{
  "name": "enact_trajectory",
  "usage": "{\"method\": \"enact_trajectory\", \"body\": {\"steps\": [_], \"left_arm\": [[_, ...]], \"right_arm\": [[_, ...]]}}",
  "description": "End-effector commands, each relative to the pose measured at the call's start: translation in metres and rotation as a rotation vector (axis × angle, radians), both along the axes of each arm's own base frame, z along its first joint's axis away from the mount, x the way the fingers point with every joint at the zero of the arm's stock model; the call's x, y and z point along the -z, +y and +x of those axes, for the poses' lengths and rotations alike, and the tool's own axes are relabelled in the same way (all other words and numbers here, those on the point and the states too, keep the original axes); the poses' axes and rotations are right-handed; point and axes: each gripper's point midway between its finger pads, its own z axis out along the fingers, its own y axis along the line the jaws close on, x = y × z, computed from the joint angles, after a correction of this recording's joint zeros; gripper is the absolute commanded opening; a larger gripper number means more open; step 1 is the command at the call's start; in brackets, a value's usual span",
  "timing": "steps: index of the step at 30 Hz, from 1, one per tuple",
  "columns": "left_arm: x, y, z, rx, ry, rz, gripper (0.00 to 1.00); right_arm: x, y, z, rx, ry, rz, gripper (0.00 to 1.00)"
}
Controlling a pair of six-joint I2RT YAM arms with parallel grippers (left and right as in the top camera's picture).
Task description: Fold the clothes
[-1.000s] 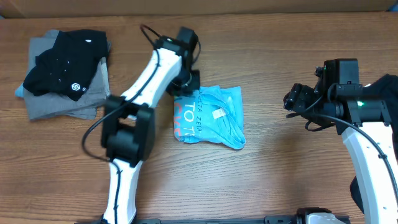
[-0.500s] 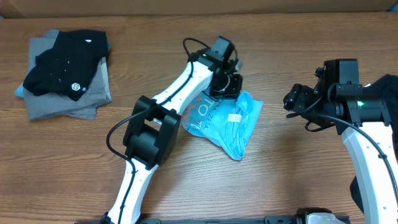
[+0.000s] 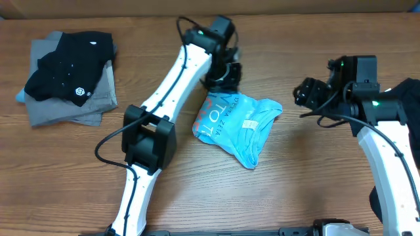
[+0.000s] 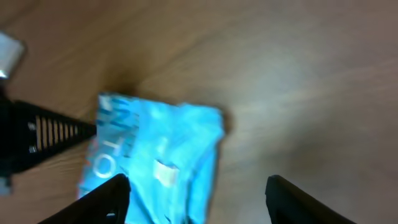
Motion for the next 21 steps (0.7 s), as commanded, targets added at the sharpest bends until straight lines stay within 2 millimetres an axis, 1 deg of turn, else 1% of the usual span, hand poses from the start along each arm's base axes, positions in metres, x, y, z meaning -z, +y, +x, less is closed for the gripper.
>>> {"method": "enact_trajectory", "body": {"steps": [1,2,5,7,9,10,11,13,15,16,18,19,21], "left_arm": [[-0.004,0.058,0.01,-0.001,-0.069,0.213,0.16],[0.001,0.067,0.004,0.01,-0.043,0.247,0.15],[0.016,0.082,-0.018,0.065,0.05,0.289,0.13],[0.03,0.088,-0.032,0.089,0.11,0.31,0.1],[0.045,0.093,-0.045,0.097,0.164,0.33,0.08],[0.052,0.094,-0.051,0.099,0.189,0.335,0.07],[0.061,0.097,-0.059,0.104,0.218,0.347,0.05],[0.073,0.101,-0.069,0.11,0.254,0.36,0.04],[0.083,0.107,-0.078,0.116,0.279,0.382,0.04],[0.088,0.112,-0.08,0.118,0.285,0.405,0.04],[0.096,0.124,-0.083,0.105,0.289,0.466,0.04],[0.099,0.129,-0.084,0.096,0.292,0.486,0.04],[0.1,0.136,-0.082,0.088,0.288,0.504,0.04]], "right_arm": [[0.02,0.033,0.003,-0.157,0.019,0.081,0.66],[0.029,0.04,0.005,-0.176,0.035,0.09,0.63],[0.06,0.063,0.005,-0.275,0.106,0.091,0.53],[0.084,0.079,-0.001,-0.356,0.169,0.09,0.48],[0.109,0.087,-0.009,-0.4,0.246,0.069,0.42],[0.125,0.089,-0.014,-0.41,0.298,0.052,0.36],[0.14,0.087,-0.02,-0.409,0.354,0.028,0.3],[0.162,0.08,-0.029,-0.395,0.44,-0.011,0.18],[0.183,0.065,-0.039,-0.304,0.545,-0.071,0.13],[0.19,0.055,-0.042,-0.248,0.586,-0.101,0.12],[0.198,0.037,-0.047,-0.145,0.645,-0.155,0.12],[0.198,0.03,-0.048,-0.108,0.657,-0.171,0.12],[0.197,0.023,-0.047,-0.08,0.66,-0.175,0.12]]}}
